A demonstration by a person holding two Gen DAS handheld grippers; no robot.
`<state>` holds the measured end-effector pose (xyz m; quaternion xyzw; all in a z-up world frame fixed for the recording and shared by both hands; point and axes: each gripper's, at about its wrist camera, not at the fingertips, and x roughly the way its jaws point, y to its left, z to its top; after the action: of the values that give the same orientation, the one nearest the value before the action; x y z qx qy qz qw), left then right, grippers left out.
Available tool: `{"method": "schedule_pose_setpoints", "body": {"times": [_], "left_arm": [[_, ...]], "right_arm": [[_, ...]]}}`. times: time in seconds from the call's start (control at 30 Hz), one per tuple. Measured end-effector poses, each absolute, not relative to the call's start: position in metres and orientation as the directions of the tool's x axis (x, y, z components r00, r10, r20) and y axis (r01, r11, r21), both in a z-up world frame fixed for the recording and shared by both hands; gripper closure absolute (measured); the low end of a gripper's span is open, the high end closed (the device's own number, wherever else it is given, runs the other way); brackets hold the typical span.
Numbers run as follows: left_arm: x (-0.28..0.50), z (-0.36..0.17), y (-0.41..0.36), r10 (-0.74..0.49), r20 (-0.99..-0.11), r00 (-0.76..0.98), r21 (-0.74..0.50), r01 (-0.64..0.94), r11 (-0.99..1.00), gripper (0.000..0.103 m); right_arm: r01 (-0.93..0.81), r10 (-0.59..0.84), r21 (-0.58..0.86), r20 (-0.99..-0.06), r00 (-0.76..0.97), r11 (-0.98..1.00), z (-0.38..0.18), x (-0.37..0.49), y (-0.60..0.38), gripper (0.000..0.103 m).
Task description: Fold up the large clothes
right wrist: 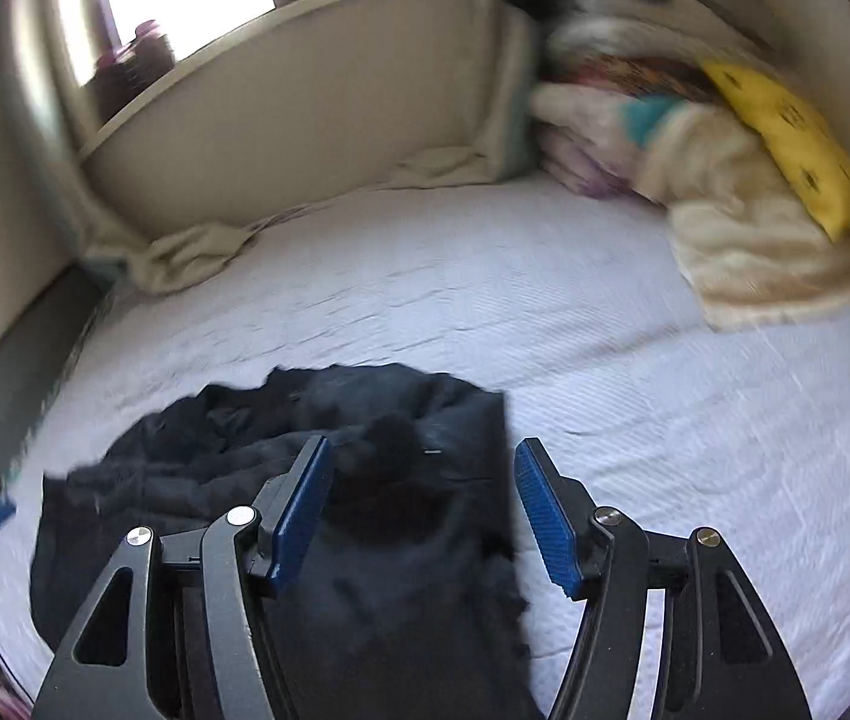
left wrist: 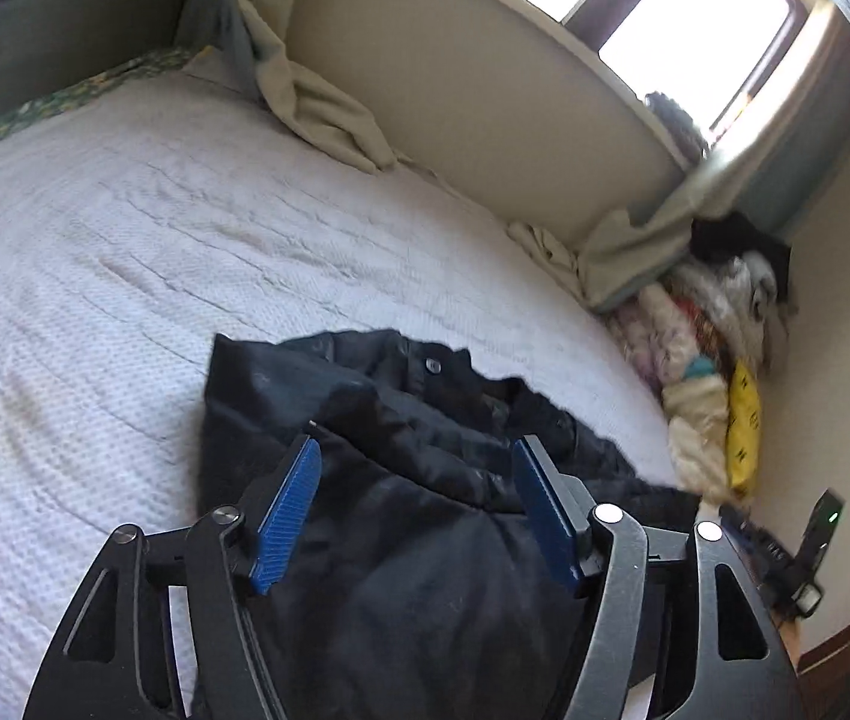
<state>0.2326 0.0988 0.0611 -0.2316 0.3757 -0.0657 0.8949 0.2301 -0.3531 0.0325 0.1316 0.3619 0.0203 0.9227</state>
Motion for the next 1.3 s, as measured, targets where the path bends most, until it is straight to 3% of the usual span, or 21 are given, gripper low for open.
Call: {"method": "schedule_pose_setpoints", "body": {"times": [0.07,0.13,0.27,0.37,0.67,0.8,1.0,1.1,1.2,1.3], "left_arm": [[0.245,0.048,0.09,-0.261,-0.68,0.685,-0.421,-0.074,0.904,0.032],[0.26,0.033,0.087,-0.212,-0.721,0.66,-0.373,-0.111,0.921,0.032],[0.275,0.004,0.088,-0.137,-0.798,0.587,-0.28,-0.16,0.947,0.033],[0.279,-0.022,0.089,-0.129,-0.839,0.529,-0.271,-0.199,0.942,0.031],[0.274,-0.038,0.086,-0.106,-0.839,0.533,-0.231,-0.173,0.957,0.029],[0.272,-0.044,0.079,-0.073,-0.826,0.559,-0.194,-0.16,0.968,0.025],[0.274,-0.046,0.086,-0.102,-0.816,0.569,-0.24,-0.174,0.955,0.023],[0.27,-0.034,0.096,-0.133,-0.82,0.557,-0.286,-0.198,0.937,0.023],[0.262,-0.015,0.11,-0.169,-0.815,0.554,-0.347,-0.231,0.909,0.021],[0.252,0.002,0.125,-0.208,-0.8,0.563,-0.407,-0.253,0.878,0.019]], "right_arm": [[0.018,0.157,0.241,-0.685,0.711,0.97,0.026,0.237,-0.335,0.044],[0.018,0.155,0.227,-0.718,0.678,0.974,0.015,0.245,-0.327,0.054],[0.034,0.069,0.115,-0.779,0.623,0.993,-0.016,0.264,-0.312,0.056],[0.052,0.063,0.112,-0.821,0.568,0.992,-0.042,0.274,-0.312,0.056],[0.055,0.099,0.154,-0.833,0.544,0.987,-0.074,0.28,-0.315,0.056],[0.031,0.046,0.079,-0.803,0.594,0.996,-0.083,0.273,-0.303,0.056],[0.041,0.044,0.088,-0.786,0.616,0.995,-0.084,0.273,-0.304,0.056],[0.075,0.128,0.209,-0.805,0.579,0.975,-0.073,0.277,-0.32,0.053],[0.111,0.209,0.327,-0.794,0.571,0.939,-0.051,0.273,-0.337,0.043],[0.124,0.199,0.347,-0.756,0.624,0.93,-0.023,0.26,-0.345,0.042]]}}
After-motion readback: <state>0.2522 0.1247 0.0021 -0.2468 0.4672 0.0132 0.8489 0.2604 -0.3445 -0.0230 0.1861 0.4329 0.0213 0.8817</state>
